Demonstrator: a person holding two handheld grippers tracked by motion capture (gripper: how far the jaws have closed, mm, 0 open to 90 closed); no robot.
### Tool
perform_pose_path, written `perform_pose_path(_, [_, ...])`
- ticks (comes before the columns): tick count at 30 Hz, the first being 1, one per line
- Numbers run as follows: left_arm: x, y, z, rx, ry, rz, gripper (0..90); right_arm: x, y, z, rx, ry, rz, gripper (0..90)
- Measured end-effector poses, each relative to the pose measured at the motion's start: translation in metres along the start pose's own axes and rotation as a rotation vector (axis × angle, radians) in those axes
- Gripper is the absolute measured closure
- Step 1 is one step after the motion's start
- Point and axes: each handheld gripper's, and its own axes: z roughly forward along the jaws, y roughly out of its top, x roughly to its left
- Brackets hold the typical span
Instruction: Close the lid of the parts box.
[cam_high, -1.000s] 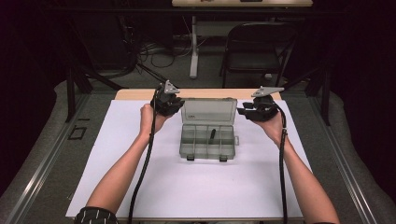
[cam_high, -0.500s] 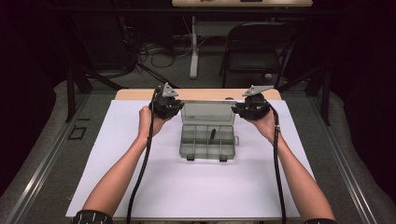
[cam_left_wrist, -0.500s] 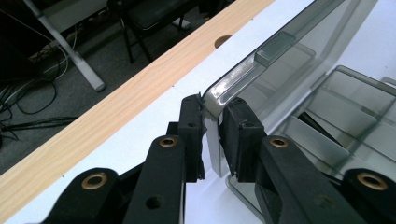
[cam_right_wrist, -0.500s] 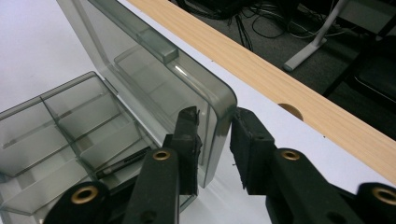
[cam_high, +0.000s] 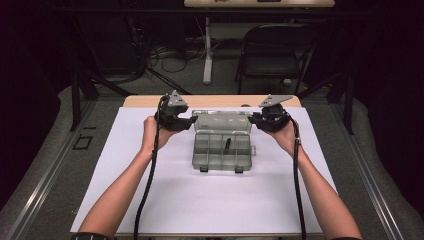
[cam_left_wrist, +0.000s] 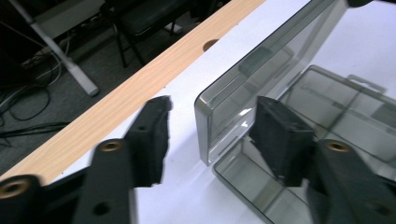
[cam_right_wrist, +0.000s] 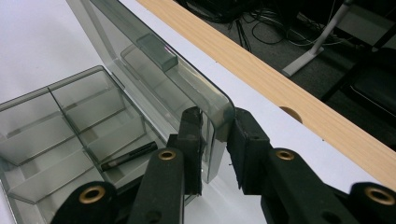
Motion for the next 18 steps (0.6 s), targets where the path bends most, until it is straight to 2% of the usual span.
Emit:
perform_pose_path(1, [0.000, 0.001, -0.002, -0.006, -0.004, -0.004, 41.0, 0.000, 0.000, 0.000, -0.002, 0.000, -0.002, 75.3])
perform_pose_path(3, [0.001, 0.004, -0.007, -0.022, -0.009, -0.014, 42.2, 0.001, -0.001, -0.001, -0.003, 0.000, -0.006, 75.2])
perform_pose_path(8, [0.003, 0.015, -0.006, -0.030, 0.009, -0.034, 60.2, 0.003, -0.005, -0.001, 0.001, 0.005, -0.016, 75.2])
perform_pose_path(15, [0.001, 0.026, 0.009, 0.018, 0.026, -0.016, 80.8, 0.007, -0.007, -0.003, 0.009, 0.004, -0.032, 74.7])
perform_pose_path(18, [-0.001, 0.024, 0.011, 0.038, 0.006, -0.024, 83.9, 0.008, -0.007, -0.005, 0.005, 0.007, -0.032, 74.2])
